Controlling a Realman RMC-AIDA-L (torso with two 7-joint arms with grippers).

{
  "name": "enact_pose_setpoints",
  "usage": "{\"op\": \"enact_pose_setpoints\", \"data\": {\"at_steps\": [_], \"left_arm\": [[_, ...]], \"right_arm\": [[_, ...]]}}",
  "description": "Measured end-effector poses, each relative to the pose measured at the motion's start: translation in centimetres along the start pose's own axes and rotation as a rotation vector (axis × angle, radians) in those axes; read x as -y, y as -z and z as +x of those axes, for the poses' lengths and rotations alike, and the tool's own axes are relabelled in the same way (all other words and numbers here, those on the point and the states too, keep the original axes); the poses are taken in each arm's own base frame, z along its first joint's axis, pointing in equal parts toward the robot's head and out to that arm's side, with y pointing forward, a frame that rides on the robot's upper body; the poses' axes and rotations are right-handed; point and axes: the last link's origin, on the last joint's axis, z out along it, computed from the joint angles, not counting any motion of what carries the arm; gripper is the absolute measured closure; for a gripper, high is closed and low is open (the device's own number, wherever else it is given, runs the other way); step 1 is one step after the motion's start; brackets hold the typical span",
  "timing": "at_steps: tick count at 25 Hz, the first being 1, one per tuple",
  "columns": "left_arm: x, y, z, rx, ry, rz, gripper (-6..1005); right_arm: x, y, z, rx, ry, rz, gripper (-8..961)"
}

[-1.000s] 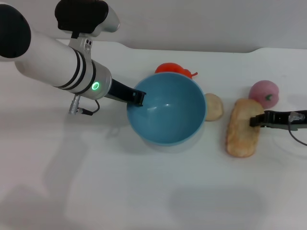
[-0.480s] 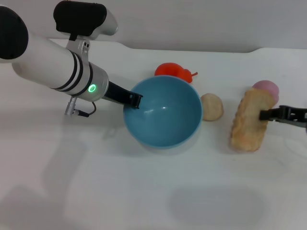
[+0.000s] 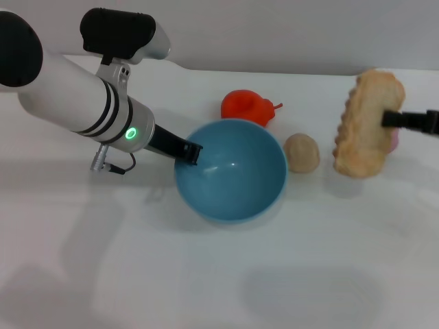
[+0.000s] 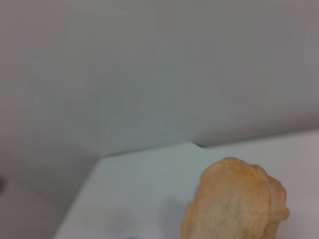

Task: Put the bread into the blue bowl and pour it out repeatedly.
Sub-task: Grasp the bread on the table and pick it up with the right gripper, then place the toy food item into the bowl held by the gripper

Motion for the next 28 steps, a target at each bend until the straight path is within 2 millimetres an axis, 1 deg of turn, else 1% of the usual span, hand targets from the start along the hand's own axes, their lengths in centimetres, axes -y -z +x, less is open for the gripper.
{"op": "enact_pose_setpoints", "data": {"at_steps": [4, 9, 12, 15, 19, 24, 28], "left_arm": [[-0.2, -0.3, -0.3, 0.030, -0.001, -0.005, 1001], [-0.4, -0.6, -0.5, 0.062, -0.002, -0.010, 1001], [-0.5, -0.7, -0.5, 0.079, -0.003, -0.013, 1001], [-0.8, -0.7, -0.6, 0.091, -0.010, -0.017, 1001], [-0.9, -0.7, -0.6, 0.090, -0.006, -0.022, 1001], [-1.2, -0.7, -0.3, 0.092, -0.012, -0.027, 1001], [-1.4, -0.6, 0.0, 0.091, -0.021, -0.029, 1001]], "right_arm": [[-2.0, -1.1, -1.5, 0.031, 0.103, -0.094, 877], [-5.4, -3.8, -2.9, 0.012, 0.267, -0.213, 878], [-7.0, -5.6, -3.1, -0.023, 0.352, -0.259, 878], [-7.8, -7.4, -2.7, -0.079, 0.405, -0.256, 878], [-7.8, -9.2, -1.7, -0.139, 0.464, -0.212, 879], [-8.2, -10.7, -0.1, -0.218, 0.544, -0.209, 881], [-8.8, -11.4, 0.8, -0.271, 0.577, -0.223, 883]]}}
